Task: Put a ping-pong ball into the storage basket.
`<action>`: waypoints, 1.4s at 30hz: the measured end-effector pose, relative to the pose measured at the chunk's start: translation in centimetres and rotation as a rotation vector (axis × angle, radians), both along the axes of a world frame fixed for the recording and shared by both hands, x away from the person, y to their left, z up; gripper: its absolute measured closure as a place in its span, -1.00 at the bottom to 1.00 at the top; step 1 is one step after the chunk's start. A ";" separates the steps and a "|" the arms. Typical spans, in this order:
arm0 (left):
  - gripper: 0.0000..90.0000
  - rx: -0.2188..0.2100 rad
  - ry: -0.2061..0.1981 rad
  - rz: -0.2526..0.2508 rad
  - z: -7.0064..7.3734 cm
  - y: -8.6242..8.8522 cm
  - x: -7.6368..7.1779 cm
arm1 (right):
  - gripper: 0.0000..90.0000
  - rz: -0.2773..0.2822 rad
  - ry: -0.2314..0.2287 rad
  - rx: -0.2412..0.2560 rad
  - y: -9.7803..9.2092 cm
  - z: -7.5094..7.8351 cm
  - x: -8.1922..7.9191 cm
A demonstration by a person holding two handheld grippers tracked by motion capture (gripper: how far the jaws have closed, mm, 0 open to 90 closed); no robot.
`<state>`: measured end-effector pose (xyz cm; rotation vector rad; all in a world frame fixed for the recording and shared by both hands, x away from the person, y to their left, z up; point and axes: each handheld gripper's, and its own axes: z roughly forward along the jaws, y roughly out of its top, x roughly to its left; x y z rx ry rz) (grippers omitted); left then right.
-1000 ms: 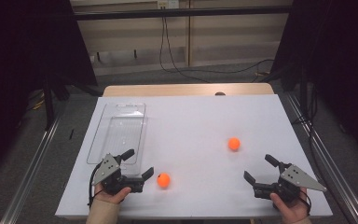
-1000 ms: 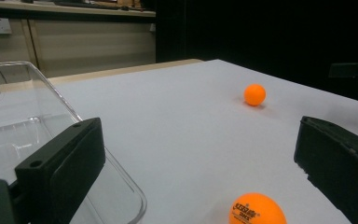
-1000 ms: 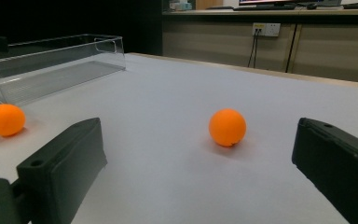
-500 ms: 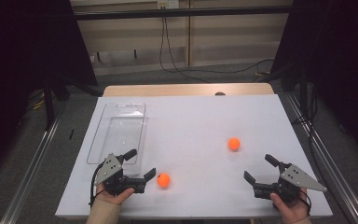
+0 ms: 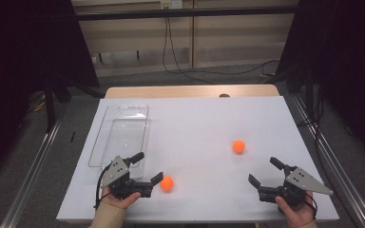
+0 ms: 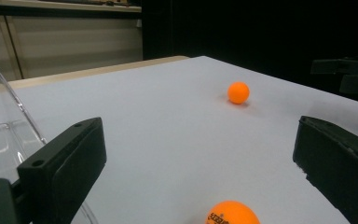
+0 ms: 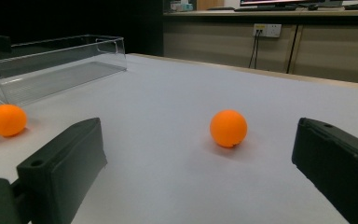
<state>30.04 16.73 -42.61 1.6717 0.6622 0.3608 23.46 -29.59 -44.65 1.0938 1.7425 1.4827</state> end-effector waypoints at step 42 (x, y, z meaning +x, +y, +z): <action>-0.89 0.046 0.034 -0.057 0.2 -1.4 0.1 | -0.95 0.002 0.000 0.003 -0.1 0.0 0.0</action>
